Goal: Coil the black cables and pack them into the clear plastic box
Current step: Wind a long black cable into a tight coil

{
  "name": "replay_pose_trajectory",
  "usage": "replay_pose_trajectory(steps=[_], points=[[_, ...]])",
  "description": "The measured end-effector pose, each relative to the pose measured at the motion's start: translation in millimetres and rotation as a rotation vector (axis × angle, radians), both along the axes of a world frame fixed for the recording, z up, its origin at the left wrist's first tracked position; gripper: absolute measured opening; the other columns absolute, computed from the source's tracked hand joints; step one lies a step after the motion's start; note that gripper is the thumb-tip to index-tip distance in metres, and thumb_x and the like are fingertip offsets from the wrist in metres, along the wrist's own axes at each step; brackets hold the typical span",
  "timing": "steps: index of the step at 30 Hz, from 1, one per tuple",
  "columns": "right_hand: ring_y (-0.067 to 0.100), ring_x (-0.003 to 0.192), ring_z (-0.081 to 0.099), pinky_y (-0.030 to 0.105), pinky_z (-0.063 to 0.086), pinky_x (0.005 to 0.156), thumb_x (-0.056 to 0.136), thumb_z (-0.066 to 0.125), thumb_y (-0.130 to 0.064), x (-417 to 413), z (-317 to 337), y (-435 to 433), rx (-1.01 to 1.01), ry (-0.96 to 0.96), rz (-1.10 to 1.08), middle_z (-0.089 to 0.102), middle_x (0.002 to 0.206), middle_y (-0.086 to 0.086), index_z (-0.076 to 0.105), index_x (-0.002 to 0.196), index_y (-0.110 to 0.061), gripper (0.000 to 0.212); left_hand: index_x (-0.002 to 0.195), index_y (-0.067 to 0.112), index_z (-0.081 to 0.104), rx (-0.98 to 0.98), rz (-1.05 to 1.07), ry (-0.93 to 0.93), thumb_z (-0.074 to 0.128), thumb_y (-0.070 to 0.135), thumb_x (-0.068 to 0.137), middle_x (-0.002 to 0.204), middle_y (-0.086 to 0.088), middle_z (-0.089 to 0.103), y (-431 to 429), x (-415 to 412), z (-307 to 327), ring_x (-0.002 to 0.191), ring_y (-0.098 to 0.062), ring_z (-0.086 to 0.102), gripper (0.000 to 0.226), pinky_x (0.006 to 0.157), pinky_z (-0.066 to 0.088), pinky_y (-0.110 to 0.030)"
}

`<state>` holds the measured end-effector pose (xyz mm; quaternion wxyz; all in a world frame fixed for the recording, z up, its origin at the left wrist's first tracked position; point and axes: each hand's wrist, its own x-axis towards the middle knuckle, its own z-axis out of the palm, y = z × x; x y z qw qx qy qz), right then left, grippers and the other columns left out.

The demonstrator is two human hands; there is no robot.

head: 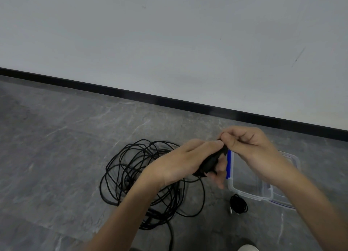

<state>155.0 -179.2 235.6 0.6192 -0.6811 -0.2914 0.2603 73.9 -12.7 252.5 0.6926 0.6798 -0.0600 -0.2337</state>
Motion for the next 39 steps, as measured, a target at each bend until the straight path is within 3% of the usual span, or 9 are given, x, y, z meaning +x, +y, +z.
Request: replay_pose_trajectory(steps=[6,10,15,19,25,29,32,37,39], points=[[0.024,0.083,0.067,0.037,0.051,0.087,0.071,0.068,-0.064,2.9,-0.6,-2.0,0.0,0.094,0.013,0.071,0.082,0.009,0.072,0.085,-0.015,0.051,0.075,0.008,0.051,0.023,-0.008,-0.061,0.029,0.026,0.105,0.054,0.006,0.06,-1.4,-0.5,0.3,0.067,-0.017,0.063,0.042,0.072,0.048,-0.022],[0.017,0.094,0.069,0.024,0.051,0.087,0.09,0.045,-0.045,-1.9,-0.9,3.2,-0.018,0.24,0.049,0.074,0.089,0.006,0.077,0.084,-0.02,0.042,0.069,0.016,0.044,-0.24,0.006,-0.011,0.028,0.026,0.103,0.048,0.01,0.046,2.0,0.2,-0.7,0.051,-0.012,0.053,0.039,0.064,0.047,-0.024],[0.001,0.084,0.069,0.015,0.052,0.08,0.087,0.038,-0.033,-10.6,-4.7,16.9,-0.096,0.307,0.012,0.074,0.077,-0.01,0.077,0.07,-0.036,0.044,0.068,0.019,0.043,-0.428,0.059,0.0,0.027,0.03,0.1,0.048,0.012,0.043,7.0,2.1,-1.6,0.053,-0.011,0.053,0.037,0.063,0.045,-0.019],[-0.006,0.074,0.067,0.011,0.051,0.076,0.103,0.028,-0.019,-16.1,-7.4,19.1,-0.167,0.382,-0.005,0.071,0.065,-0.012,0.066,0.082,-0.02,0.043,0.071,0.021,0.052,-0.495,0.095,0.017,0.027,0.032,0.1,0.057,0.009,0.05,7.6,3.7,-4.8,0.066,-0.013,0.059,0.04,0.074,0.048,-0.022],[0.011,0.086,0.072,0.032,0.052,0.089,0.096,0.041,-0.036,-16.7,-9.6,24.4,-0.199,0.452,-0.032,0.076,0.082,-0.001,0.073,0.083,-0.022,0.037,0.082,0.016,0.055,-0.625,0.199,0.057,0.032,0.033,0.1,0.066,0.004,0.053,8.8,7.3,-7.9,0.075,-0.015,0.062,0.034,0.071,0.051,-0.023],[0.014,0.056,0.063,0.029,0.053,0.065,0.096,0.038,-0.043,-18.4,-8.8,28.4,-0.29,0.393,-0.032,0.063,0.061,0.007,0.065,0.085,-0.009,0.045,0.088,0.013,0.055,-0.695,0.331,0.049,0.035,0.033,0.099,0.07,0.002,0.056,7.7,8.5,-10.2,0.077,-0.016,0.061,0.031,0.076,0.051,-0.024],[0.018,0.053,0.06,0.025,0.049,0.059,0.1,0.036,-0.038,-23.1,-5.8,31.8,-0.28,0.423,-0.007,0.057,0.069,0.019,0.061,0.077,-0.005,0.047,0.091,0.013,0.053,-0.729,0.409,-0.004,0.035,0.032,0.098,0.075,0.002,0.057,5.5,9.9,-11.7,0.081,-0.015,0.062,0.027,0.079,0.05,-0.022],[0.028,0.092,0.068,0.041,0.051,0.095,0.098,0.043,-0.031,-35.9,-9.0,34.5,-0.188,0.498,0.143,0.067,0.085,0.011,0.055,0.099,0.006,0.038,0.091,0.014,0.05,-0.689,0.482,-0.092,0.033,0.029,0.099,0.077,0.004,0.057,11.9,12.0,-13.6,0.083,-0.014,0.061,0.024,0.082,0.048,-0.021],[0.028,0.087,0.066,0.044,0.051,0.096,0.099,0.044,-0.026,-38.5,-7.6,34.6,-0.183,0.501,0.175,0.061,0.084,0.011,0.054,0.105,0.003,0.031,0.092,0.013,0.049,-0.628,0.501,-0.128,0.031,0.027,0.101,0.077,0.004,0.058,13.2,12.2,-14.7,0.085,-0.014,0.062,0.025,0.083,0.048,-0.021]])
